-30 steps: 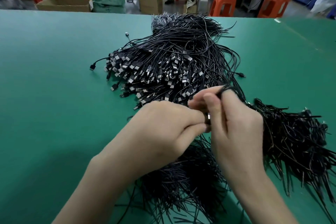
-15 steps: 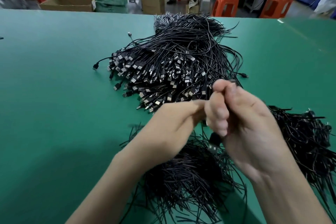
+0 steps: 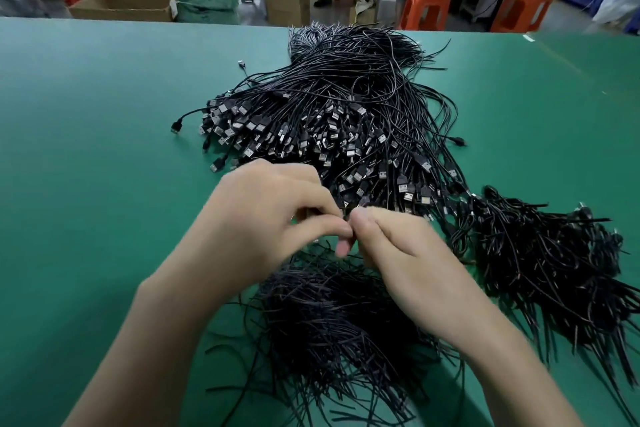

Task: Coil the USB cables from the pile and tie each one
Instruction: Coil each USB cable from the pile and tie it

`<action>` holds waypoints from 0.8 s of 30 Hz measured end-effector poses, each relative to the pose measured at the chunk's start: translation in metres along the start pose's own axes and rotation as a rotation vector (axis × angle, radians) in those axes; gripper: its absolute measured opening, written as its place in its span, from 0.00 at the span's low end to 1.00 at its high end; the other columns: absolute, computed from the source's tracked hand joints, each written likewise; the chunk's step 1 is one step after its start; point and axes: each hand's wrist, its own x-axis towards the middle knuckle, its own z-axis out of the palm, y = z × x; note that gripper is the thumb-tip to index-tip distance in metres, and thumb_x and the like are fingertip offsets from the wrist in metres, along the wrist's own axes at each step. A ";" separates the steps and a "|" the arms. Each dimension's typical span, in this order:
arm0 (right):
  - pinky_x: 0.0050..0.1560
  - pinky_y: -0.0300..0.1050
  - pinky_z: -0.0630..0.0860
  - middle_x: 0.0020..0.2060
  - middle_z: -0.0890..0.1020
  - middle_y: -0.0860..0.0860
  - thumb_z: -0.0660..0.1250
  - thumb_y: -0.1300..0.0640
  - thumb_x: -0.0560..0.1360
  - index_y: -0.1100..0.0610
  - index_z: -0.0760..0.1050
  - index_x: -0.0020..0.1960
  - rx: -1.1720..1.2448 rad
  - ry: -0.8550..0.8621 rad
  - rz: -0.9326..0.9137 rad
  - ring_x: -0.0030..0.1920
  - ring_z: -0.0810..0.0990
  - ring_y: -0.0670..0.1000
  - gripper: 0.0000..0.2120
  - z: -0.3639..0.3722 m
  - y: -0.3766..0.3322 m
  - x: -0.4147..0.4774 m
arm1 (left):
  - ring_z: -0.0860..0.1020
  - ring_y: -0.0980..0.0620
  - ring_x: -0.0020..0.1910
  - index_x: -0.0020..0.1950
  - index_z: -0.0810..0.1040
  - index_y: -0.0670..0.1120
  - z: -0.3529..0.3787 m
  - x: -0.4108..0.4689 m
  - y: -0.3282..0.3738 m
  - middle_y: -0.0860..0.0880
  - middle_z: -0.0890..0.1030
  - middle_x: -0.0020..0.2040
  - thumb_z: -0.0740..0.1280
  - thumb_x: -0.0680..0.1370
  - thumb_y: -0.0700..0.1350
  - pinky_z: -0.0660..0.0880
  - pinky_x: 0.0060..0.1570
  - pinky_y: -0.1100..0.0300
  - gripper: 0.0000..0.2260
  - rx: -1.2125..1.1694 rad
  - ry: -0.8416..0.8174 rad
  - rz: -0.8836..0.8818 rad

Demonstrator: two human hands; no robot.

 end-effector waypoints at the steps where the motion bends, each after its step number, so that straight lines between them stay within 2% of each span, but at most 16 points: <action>1: 0.36 0.42 0.66 0.31 0.69 0.44 0.50 0.38 0.83 0.48 0.79 0.44 0.150 -0.110 0.030 0.33 0.68 0.45 0.24 -0.001 -0.002 -0.001 | 0.79 0.54 0.40 0.41 0.87 0.57 -0.001 -0.001 -0.002 0.59 0.80 0.39 0.72 0.76 0.59 0.76 0.43 0.53 0.09 -0.052 0.039 -0.015; 3: 0.38 0.42 0.65 0.33 0.68 0.44 0.54 0.41 0.82 0.49 0.80 0.47 0.366 -0.283 0.060 0.36 0.67 0.46 0.20 -0.005 -0.003 -0.003 | 0.81 0.52 0.41 0.40 0.86 0.54 0.000 -0.001 -0.006 0.57 0.81 0.38 0.78 0.71 0.55 0.77 0.43 0.56 0.07 -0.199 0.120 -0.050; 5: 0.38 0.39 0.64 0.32 0.69 0.44 0.55 0.47 0.83 0.51 0.80 0.48 0.496 -0.358 0.037 0.35 0.66 0.46 0.16 -0.008 -0.003 -0.003 | 0.81 0.51 0.42 0.44 0.83 0.53 0.004 -0.001 -0.008 0.55 0.82 0.40 0.82 0.66 0.56 0.77 0.45 0.58 0.14 -0.319 0.187 -0.099; 8: 0.35 0.37 0.64 0.30 0.67 0.46 0.55 0.54 0.84 0.56 0.79 0.49 0.679 -0.374 -0.029 0.32 0.63 0.46 0.15 -0.012 -0.003 -0.003 | 0.84 0.50 0.46 0.70 0.71 0.56 0.014 0.001 -0.008 0.52 0.83 0.53 0.83 0.64 0.54 0.80 0.49 0.56 0.37 -0.629 0.184 -0.235; 9: 0.35 0.36 0.65 0.29 0.67 0.47 0.55 0.55 0.84 0.57 0.78 0.49 0.720 -0.377 -0.050 0.31 0.64 0.47 0.15 -0.013 -0.002 -0.004 | 0.84 0.49 0.49 0.76 0.67 0.56 0.017 0.000 -0.008 0.52 0.83 0.57 0.82 0.66 0.51 0.81 0.52 0.55 0.42 -0.718 0.134 -0.256; 10: 0.36 0.36 0.66 0.29 0.68 0.47 0.55 0.55 0.84 0.57 0.79 0.49 0.739 -0.378 -0.067 0.31 0.65 0.47 0.15 -0.015 -0.002 -0.003 | 0.84 0.49 0.52 0.78 0.66 0.56 0.019 0.000 -0.007 0.52 0.83 0.59 0.81 0.70 0.49 0.81 0.55 0.53 0.40 -0.761 0.064 -0.249; 12: 0.37 0.36 0.68 0.28 0.71 0.48 0.55 0.54 0.84 0.56 0.79 0.48 0.731 -0.378 -0.081 0.30 0.66 0.48 0.15 -0.016 -0.001 -0.003 | 0.84 0.51 0.57 0.73 0.77 0.50 0.022 0.000 -0.006 0.55 0.85 0.58 0.73 0.78 0.45 0.80 0.59 0.52 0.22 -0.735 -0.099 -0.186; 13: 0.38 0.37 0.68 0.27 0.72 0.48 0.56 0.54 0.84 0.56 0.80 0.48 0.712 -0.378 -0.082 0.30 0.68 0.49 0.15 -0.017 0.000 -0.003 | 0.84 0.54 0.57 0.67 0.82 0.47 0.022 0.000 -0.005 0.56 0.86 0.55 0.70 0.81 0.43 0.80 0.58 0.56 0.14 -0.728 -0.144 -0.161; 14: 0.38 0.38 0.69 0.27 0.74 0.47 0.56 0.54 0.84 0.56 0.80 0.49 0.699 -0.381 -0.075 0.30 0.69 0.49 0.15 -0.018 0.000 -0.003 | 0.84 0.57 0.54 0.61 0.85 0.47 0.021 0.000 -0.004 0.57 0.87 0.50 0.69 0.82 0.43 0.79 0.56 0.60 0.09 -0.751 -0.152 -0.153; 15: 0.37 0.40 0.69 0.27 0.76 0.48 0.56 0.54 0.84 0.57 0.80 0.49 0.701 -0.387 -0.061 0.30 0.70 0.49 0.15 -0.018 0.000 -0.003 | 0.85 0.55 0.50 0.56 0.87 0.49 0.021 0.000 -0.003 0.57 0.87 0.48 0.71 0.81 0.45 0.81 0.53 0.58 0.07 -0.772 -0.127 -0.171; 17: 0.35 0.41 0.71 0.30 0.80 0.51 0.57 0.54 0.84 0.58 0.79 0.49 0.751 -0.394 -0.028 0.30 0.73 0.49 0.15 -0.016 -0.002 -0.003 | 0.84 0.41 0.45 0.48 0.88 0.54 0.023 0.001 -0.002 0.51 0.88 0.47 0.73 0.77 0.50 0.81 0.48 0.41 0.04 -0.784 -0.044 -0.209; 19: 0.35 0.41 0.73 0.33 0.83 0.55 0.57 0.54 0.85 0.60 0.78 0.49 0.805 -0.375 0.005 0.30 0.77 0.50 0.15 -0.015 -0.004 -0.003 | 0.81 0.32 0.45 0.45 0.88 0.54 0.026 0.002 -0.003 0.43 0.87 0.45 0.74 0.75 0.53 0.77 0.46 0.32 0.04 -0.789 0.018 -0.232; 20: 0.34 0.40 0.74 0.34 0.84 0.56 0.57 0.54 0.85 0.61 0.77 0.50 0.823 -0.356 0.026 0.31 0.78 0.50 0.14 -0.014 -0.006 -0.002 | 0.81 0.32 0.43 0.45 0.88 0.53 0.028 0.002 -0.004 0.42 0.86 0.43 0.75 0.75 0.53 0.78 0.44 0.33 0.05 -0.782 0.038 -0.245; 21: 0.34 0.40 0.74 0.35 0.85 0.57 0.57 0.54 0.84 0.63 0.74 0.50 0.840 -0.332 0.048 0.31 0.79 0.50 0.14 -0.013 -0.006 -0.001 | 0.81 0.37 0.38 0.45 0.88 0.53 0.029 0.002 -0.006 0.43 0.86 0.41 0.75 0.75 0.53 0.79 0.39 0.38 0.05 -0.776 0.049 -0.258; 23: 0.34 0.39 0.75 0.37 0.85 0.59 0.58 0.53 0.83 0.62 0.70 0.52 0.864 -0.262 0.083 0.32 0.81 0.50 0.11 -0.011 -0.006 0.000 | 0.77 0.53 0.32 0.45 0.88 0.54 0.030 0.002 -0.008 0.48 0.85 0.37 0.75 0.76 0.51 0.75 0.30 0.55 0.03 -0.759 0.065 -0.277; 24: 0.34 0.39 0.75 0.38 0.86 0.59 0.59 0.53 0.82 0.62 0.68 0.52 0.870 -0.217 0.091 0.33 0.81 0.50 0.11 -0.010 -0.007 0.000 | 0.75 0.58 0.31 0.45 0.88 0.54 0.031 0.001 -0.008 0.50 0.85 0.36 0.75 0.77 0.50 0.73 0.29 0.62 0.03 -0.750 0.071 -0.288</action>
